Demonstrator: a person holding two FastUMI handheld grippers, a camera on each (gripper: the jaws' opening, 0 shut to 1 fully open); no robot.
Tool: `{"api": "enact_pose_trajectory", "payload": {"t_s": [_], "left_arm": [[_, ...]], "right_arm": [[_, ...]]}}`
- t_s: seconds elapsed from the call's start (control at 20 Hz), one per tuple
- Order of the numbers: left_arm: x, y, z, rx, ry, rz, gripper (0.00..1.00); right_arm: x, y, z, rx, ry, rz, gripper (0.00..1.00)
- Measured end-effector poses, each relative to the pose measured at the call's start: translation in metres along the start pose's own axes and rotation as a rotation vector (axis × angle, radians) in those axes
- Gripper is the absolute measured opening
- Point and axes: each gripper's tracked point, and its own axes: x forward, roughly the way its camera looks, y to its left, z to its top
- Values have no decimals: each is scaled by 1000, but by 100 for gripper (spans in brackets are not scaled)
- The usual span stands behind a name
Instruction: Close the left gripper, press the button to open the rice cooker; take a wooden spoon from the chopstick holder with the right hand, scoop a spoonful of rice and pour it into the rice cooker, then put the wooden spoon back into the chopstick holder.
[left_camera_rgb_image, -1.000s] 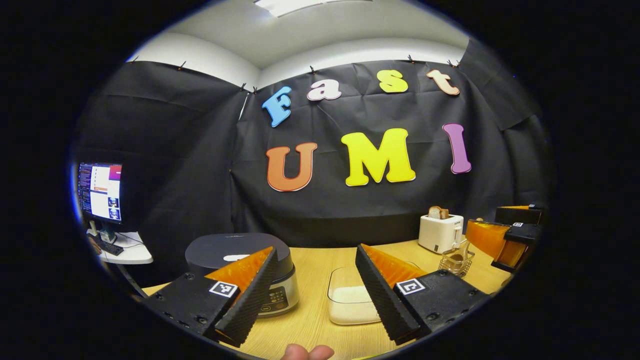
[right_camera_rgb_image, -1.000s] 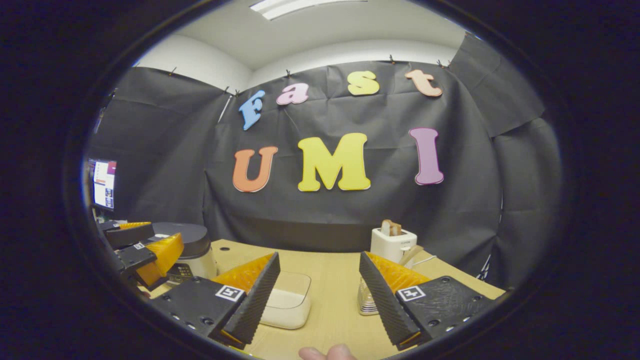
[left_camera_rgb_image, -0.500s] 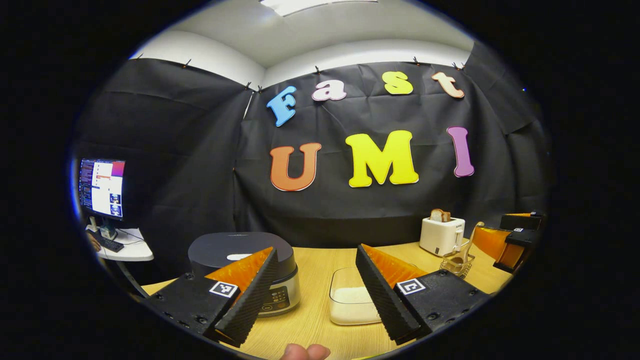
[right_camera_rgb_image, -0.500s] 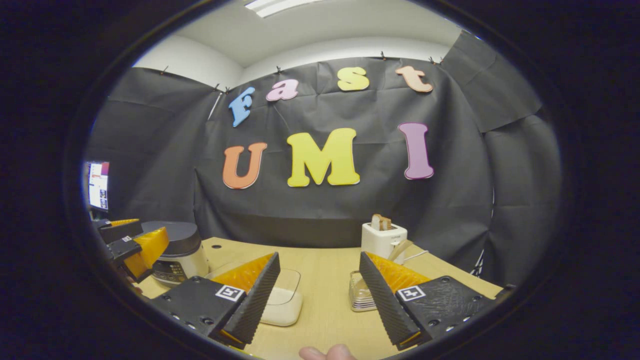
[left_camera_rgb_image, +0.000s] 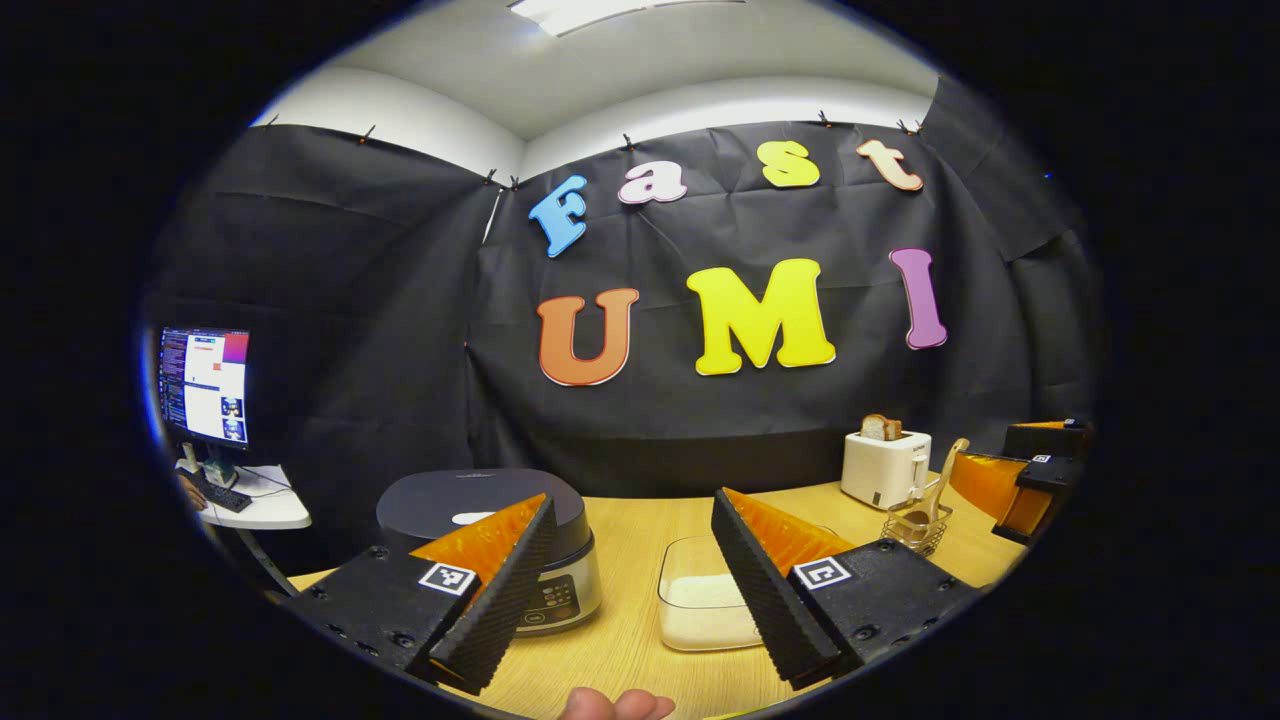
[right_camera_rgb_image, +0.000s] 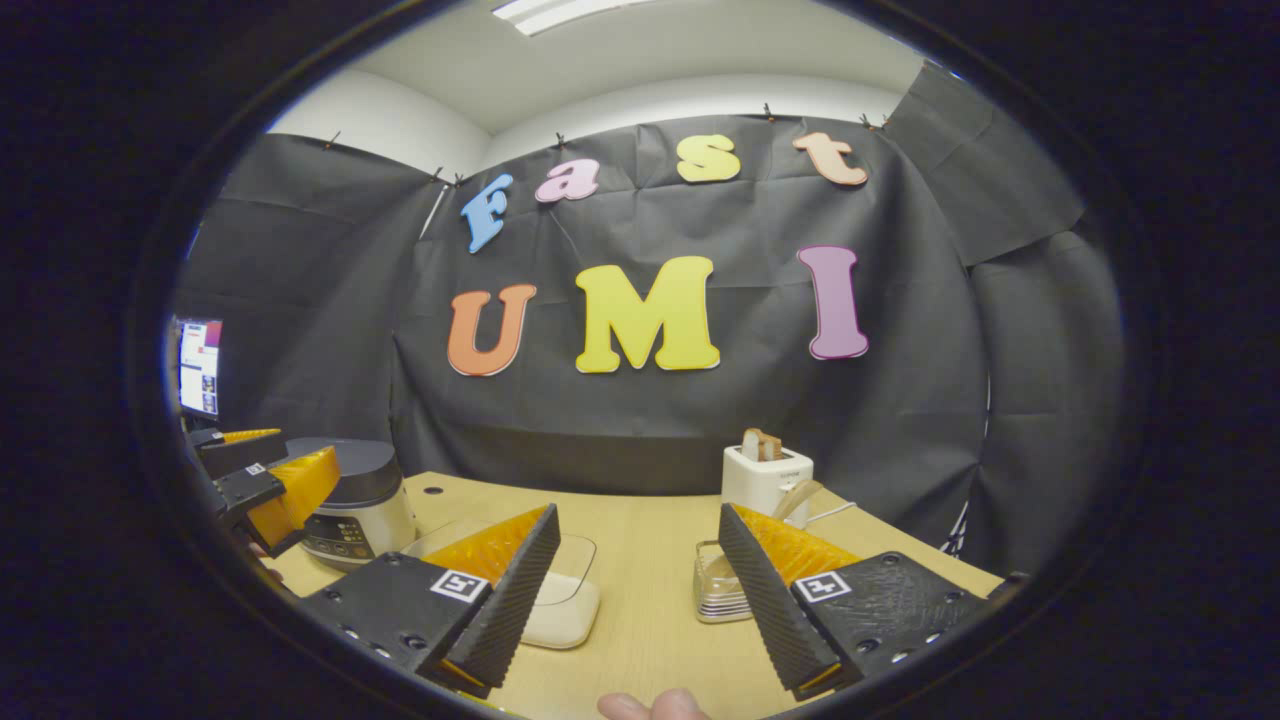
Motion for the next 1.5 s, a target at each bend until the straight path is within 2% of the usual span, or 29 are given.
{"api": "enact_pose_trajectory", "payload": {"t_s": [0.35, 0.45, 0.5, 0.6, 0.75, 0.9, 0.95, 1.0, 1.1, 1.2, 1.35, 1.5], "left_arm": [[11, 47, 12, 40, 47, 143, 99], [17, 64, 15, 52, 94, 176, 99], [20, 67, 18, 50, 107, 170, 99], [27, 68, 17, 27, 162, 148, 99], [39, 88, 17, 5, 222, 176, 96], [51, 114, 0, 11, 348, 214, 89], [54, 122, -5, 15, 392, 231, 81], [57, 129, -7, 9, 421, 240, 77], [61, 135, -2, -15, 464, 248, 58], [67, 133, 1, -41, 505, 238, 49], [73, 131, -6, -91, 591, 226, 24], [74, 124, -27, -129, 721, 203, 11]], "right_arm": [[6, -9, 10, -42, -49, 42, 95], [10, -21, 8, -64, -74, 17, 95], [13, -29, 8, -81, -83, -5, 95], [18, -30, -2, -75, -70, -1, 96], [25, -37, -9, -31, -43, 18, 95], [30, -61, -12, -56, -52, -36, 96], [31, -64, -14, -47, -53, -40, 95], [31, -66, -15, -35, -52, -40, 95], [34, -74, -19, -20, -41, -43, 95], [37, -77, -23, -6, -31, -42, 96], [37, -83, -25, 16, -27, -42, 96], [38, -88, -27, 31, -25, -41, 95]]}}
